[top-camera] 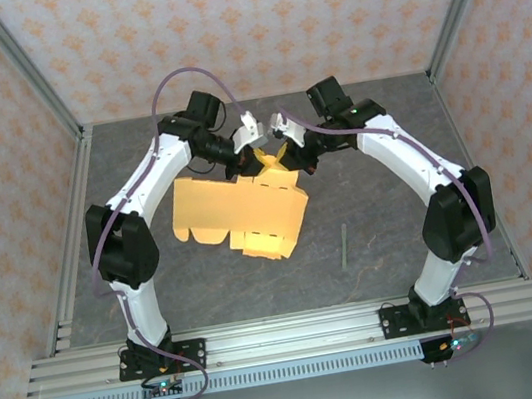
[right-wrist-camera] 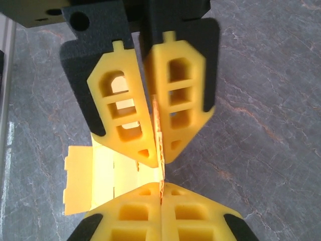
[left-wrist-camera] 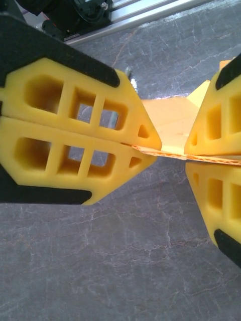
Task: Fold the paper box
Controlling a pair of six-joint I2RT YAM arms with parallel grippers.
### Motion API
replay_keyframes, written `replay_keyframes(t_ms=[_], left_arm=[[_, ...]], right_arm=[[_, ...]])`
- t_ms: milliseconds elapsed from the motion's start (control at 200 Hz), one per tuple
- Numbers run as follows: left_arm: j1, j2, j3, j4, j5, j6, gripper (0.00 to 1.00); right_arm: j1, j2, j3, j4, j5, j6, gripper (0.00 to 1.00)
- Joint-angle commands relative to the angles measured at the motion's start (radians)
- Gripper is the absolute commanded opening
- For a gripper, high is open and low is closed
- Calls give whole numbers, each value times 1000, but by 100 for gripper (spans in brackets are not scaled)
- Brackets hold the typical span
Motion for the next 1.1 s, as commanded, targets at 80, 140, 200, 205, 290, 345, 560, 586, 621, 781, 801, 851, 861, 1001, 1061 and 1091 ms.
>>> replay_keyframes(t_ms=[80,140,200,205,290,345,560,586,621,781,801,851,861,1001,1061,1091], left_arm=[[4,-61,-1,48,13,-50,0],[16,-81,-25,99,-5,-114,0],[29,-105,-62,158,-30,-190,0],[29,-107,-65,164,-32,-197,0],[46,-155,-149,259,-66,-291,0],[58,-183,-201,314,-78,-343,0],[90,-244,-300,424,-104,-489,0],[91,-248,-300,424,-101,-496,0],[91,-250,-299,422,-96,-501,0],[91,-263,-284,387,-85,-499,0],[92,-264,-283,385,-84,-499,0],[91,-264,-279,382,-83,-499,0],[92,-263,-279,382,-83,-499,0],[93,-262,-270,366,-80,-493,0],[92,-260,-270,366,-83,-493,0],[92,-258,-270,366,-85,-493,0]], right_arm=[[-3,-27,22,54,41,125,27],[-14,-39,13,79,53,201,36],[-31,-72,-26,139,55,294,44],[-32,-76,-31,146,56,305,44],[-45,-164,-154,286,94,463,58],[-46,-234,-250,361,147,535,66],[-47,-399,-676,824,183,792,78],[-47,-388,-714,886,182,814,78],[-46,-369,-756,954,176,829,78],[-13,-218,-850,1223,164,830,77],[-11,-196,-854,1254,154,837,77],[-10,-151,-866,1336,143,861,77],[-10,-140,-868,1354,144,866,77],[-9,-41,-890,1512,173,899,74],[-9,-6,-888,1574,149,914,70],[-8,12,-887,1602,135,920,67]])
